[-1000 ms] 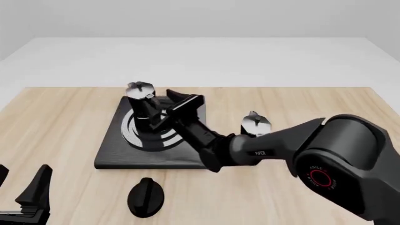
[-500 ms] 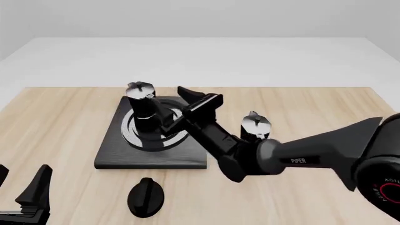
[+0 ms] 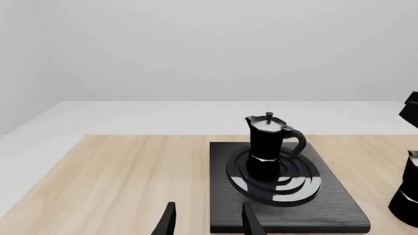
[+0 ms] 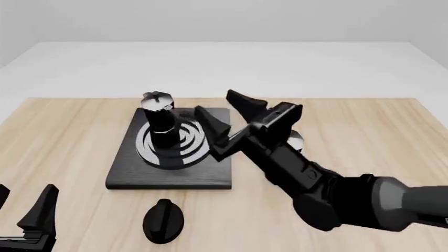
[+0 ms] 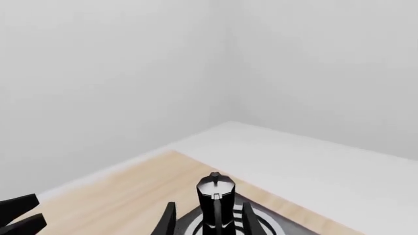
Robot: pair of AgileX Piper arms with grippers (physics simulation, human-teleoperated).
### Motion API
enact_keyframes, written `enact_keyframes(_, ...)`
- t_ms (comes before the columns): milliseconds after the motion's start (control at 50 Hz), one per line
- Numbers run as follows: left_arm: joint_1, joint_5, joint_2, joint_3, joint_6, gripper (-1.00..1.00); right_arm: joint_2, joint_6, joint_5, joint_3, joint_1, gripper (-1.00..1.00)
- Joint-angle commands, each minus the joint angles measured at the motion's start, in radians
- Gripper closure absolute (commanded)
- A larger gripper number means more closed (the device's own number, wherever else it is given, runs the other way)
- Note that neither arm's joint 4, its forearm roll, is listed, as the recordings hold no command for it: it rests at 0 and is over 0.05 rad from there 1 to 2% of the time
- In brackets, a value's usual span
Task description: Put the right moka pot on the stove.
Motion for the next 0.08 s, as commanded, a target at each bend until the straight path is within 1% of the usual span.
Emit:
enact_keyframes(20,0.000,0.000,0.000,0.000,0.000,-1.00,-0.212,0.013,0.077,0.105,0.007,-1.00)
enact_keyframes(80,0.000,0.000,0.000,0.000,0.000,-1.00,-0.241,0.013,0.103,0.108,0.000,-1.00)
